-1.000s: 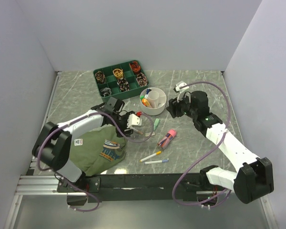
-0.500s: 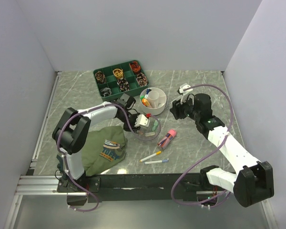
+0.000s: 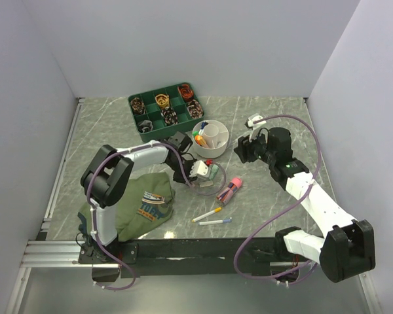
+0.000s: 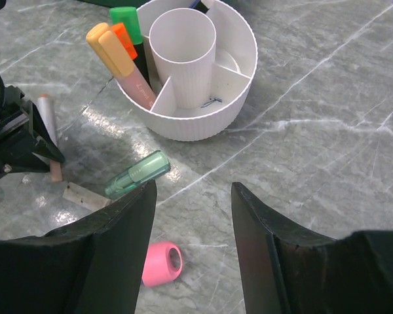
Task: Sort the stationery into containers
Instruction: Pick up the pen from the center of the board, then place the pen in the storage box.
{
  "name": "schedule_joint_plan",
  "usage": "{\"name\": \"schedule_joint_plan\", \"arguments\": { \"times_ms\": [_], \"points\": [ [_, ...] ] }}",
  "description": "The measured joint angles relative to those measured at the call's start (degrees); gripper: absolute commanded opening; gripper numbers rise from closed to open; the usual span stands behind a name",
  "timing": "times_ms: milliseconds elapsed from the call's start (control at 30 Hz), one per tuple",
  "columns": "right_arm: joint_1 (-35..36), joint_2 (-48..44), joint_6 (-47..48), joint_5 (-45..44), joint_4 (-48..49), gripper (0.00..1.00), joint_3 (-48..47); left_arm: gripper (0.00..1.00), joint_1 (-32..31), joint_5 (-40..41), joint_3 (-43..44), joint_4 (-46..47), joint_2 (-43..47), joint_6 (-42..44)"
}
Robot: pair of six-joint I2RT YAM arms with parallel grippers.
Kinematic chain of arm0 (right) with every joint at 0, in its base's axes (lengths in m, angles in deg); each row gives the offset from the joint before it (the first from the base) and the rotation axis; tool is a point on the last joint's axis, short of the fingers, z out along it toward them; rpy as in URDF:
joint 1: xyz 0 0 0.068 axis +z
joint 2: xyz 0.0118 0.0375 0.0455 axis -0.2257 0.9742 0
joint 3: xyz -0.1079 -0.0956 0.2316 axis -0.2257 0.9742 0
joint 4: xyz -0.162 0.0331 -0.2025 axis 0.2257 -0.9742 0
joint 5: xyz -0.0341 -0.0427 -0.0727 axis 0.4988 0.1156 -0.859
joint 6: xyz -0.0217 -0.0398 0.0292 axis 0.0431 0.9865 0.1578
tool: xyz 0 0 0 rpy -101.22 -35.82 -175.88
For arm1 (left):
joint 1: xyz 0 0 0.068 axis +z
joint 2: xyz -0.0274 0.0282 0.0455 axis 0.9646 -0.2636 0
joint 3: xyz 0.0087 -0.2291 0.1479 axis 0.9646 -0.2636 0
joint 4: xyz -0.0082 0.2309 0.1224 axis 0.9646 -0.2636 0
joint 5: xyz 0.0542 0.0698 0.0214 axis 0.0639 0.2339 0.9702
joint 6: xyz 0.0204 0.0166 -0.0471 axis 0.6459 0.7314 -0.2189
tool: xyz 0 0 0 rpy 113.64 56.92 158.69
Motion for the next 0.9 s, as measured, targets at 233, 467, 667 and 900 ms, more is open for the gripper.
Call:
{"name": "schedule_joint_plan", "arguments": {
  "times_ms": [233, 467, 667, 900],
  "points": [
    [-0.3, 0.0, 0.0, 0.2, 0.0, 0.56, 0.0, 0.14, -1.6, 2.4, 0.2, 0.2, 0.0, 0.1],
    [-0.6, 0.0, 0.0, 0.2, 0.0, 0.54, 0.0, 0.01, -1.9, 3.0, 1.3, -2.0, 0.1, 0.3],
    [-0.8, 0.0, 0.3, 0.2, -0.7, 0.53, -0.2, 0.01, -1.8, -0.9, 15.0, -10.7, 0.9, -2.6],
    [-1.0, 0.0, 0.8, 0.1, -2.6, 0.52, -0.6, 0.01, 0.9, -16.1, 31.9, 6.9, 6.1, -24.0]
  ]
}}
